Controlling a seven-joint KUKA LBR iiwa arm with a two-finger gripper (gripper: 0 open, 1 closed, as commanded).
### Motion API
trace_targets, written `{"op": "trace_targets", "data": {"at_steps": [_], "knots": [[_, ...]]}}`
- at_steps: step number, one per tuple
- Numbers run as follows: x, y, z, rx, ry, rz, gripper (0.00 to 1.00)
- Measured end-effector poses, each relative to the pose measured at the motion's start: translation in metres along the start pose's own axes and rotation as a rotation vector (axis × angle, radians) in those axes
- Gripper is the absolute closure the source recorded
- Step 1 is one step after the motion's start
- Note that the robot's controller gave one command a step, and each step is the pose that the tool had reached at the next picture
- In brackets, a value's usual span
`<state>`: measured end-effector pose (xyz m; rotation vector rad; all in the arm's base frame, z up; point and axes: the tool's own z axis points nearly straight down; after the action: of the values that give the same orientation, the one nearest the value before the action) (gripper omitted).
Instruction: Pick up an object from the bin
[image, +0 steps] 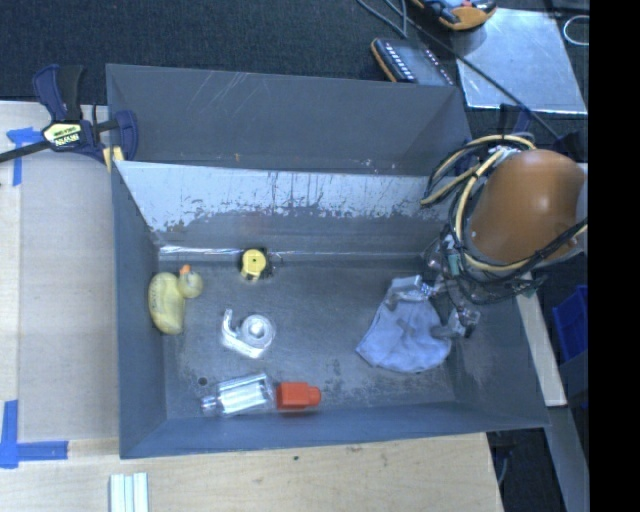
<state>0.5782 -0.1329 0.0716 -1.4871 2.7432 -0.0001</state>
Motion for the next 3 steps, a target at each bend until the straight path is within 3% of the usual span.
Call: {"op": "trace_targets", "data": {"at_steps": [1, 3], "knots": [[0.0356, 0.0523, -0.0024, -0.011, 0.006, -0.444, 1.0], [0.0362, 0.0529, -0.0064, -0.014, 0.008, -0.444, 1.0]]}}
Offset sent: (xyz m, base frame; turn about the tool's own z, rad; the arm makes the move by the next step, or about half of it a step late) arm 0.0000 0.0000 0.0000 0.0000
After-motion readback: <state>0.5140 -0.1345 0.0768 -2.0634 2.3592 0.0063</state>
